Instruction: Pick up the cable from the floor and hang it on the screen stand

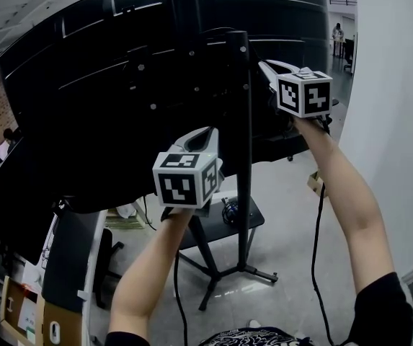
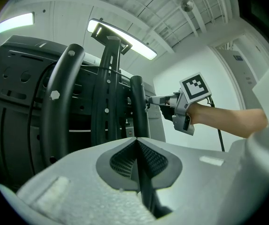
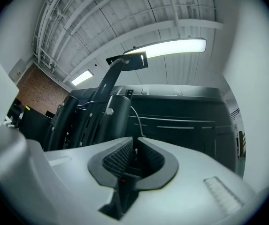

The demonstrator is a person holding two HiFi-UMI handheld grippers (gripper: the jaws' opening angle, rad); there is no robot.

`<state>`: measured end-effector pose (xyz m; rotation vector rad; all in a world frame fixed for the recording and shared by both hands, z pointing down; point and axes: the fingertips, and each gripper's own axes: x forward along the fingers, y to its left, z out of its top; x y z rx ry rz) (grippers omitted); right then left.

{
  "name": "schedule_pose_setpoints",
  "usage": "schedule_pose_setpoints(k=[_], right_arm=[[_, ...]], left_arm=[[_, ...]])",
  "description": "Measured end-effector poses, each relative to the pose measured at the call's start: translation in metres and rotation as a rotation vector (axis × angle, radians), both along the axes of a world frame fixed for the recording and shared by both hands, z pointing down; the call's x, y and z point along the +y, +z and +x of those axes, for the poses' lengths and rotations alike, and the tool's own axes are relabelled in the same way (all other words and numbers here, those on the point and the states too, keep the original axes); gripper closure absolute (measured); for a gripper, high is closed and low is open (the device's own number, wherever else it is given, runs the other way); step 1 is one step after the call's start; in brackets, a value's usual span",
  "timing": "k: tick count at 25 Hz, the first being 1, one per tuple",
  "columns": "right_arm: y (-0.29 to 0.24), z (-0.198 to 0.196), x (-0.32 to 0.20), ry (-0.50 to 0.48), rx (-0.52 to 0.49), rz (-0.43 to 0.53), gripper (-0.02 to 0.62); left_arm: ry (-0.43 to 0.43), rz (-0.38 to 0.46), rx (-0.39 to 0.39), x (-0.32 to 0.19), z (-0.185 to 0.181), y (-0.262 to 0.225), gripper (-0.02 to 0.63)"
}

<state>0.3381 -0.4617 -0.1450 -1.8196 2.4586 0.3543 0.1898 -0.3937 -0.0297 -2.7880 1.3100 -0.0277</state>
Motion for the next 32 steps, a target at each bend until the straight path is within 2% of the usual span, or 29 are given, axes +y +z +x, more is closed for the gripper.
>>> schedule_pose_setpoints(k=[16, 32], right_arm=[[0.090, -0.068, 0.065, -0.106, 0.003, -0.034, 0.571], [0.190, -0.149, 0.122, -0.143, -0.088, -0.140, 0.591]], left_arm=[[-0.008, -0.055, 0.027, 0.008, -0.012, 0.035, 0.607], [-0.030, -0.064, 0.021, 0.041, -0.059, 0.086, 0.607]])
